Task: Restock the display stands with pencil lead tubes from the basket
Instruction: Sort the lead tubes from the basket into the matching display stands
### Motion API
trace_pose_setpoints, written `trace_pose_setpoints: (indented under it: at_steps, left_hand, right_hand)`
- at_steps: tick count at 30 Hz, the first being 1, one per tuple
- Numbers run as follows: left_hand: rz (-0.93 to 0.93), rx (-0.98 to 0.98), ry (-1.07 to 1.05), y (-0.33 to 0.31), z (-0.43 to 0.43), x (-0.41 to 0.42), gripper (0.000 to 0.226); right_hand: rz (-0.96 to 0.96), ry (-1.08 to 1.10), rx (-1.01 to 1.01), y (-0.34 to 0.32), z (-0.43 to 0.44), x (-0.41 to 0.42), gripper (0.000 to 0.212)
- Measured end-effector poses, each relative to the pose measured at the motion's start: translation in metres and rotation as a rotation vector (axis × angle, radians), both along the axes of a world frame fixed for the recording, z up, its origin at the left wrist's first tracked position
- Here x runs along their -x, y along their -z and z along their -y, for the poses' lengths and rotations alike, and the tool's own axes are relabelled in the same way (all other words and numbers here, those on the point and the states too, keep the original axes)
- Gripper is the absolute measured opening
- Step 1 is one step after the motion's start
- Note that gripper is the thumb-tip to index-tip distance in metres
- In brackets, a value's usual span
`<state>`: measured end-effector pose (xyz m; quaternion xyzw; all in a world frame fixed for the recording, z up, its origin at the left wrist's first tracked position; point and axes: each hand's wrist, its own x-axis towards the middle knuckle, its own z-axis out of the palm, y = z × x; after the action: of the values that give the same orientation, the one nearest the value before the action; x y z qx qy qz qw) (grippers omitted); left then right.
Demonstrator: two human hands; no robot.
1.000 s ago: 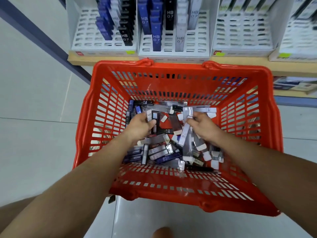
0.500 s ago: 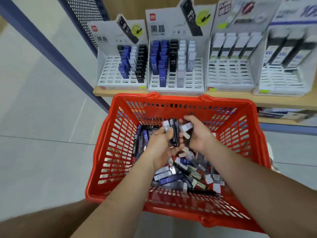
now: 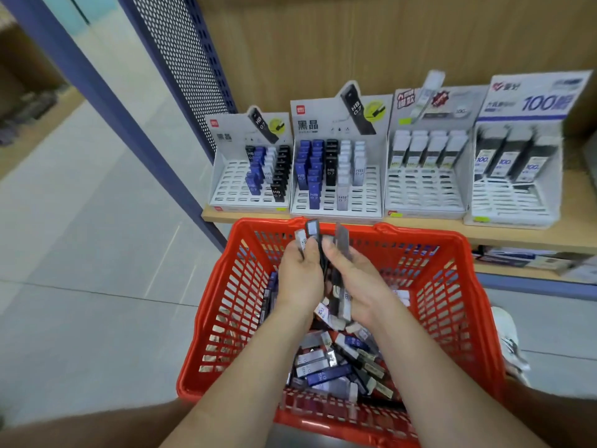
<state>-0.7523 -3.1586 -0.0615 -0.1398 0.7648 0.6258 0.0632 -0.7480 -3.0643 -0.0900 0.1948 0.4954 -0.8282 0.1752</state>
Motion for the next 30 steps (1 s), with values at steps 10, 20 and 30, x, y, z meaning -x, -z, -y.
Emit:
trace_pose_setpoints:
  at_steps: [10, 20, 30]
  left_hand:
    - [-0.022, 0.375, 0.08, -0.01, -0.002, 0.013, 0.038]
    - [0.195, -0.251, 0.28, -0.048, 0.046, 0.036, 0.026]
    - [0.065, 0.319, 0.477, -0.094, 0.074, 0.087, 0.015]
  right_hand:
    - [-0.021, 0.082, 0.106, -0.018, 0.011, 0.0, 0.027]
    - [-0.066, -0.022, 0.177, -0.027, 0.006, 0.01, 0.022]
    - [-0.136, -0.093, 0.065, -0.04, 0.025, 0.029, 0.022]
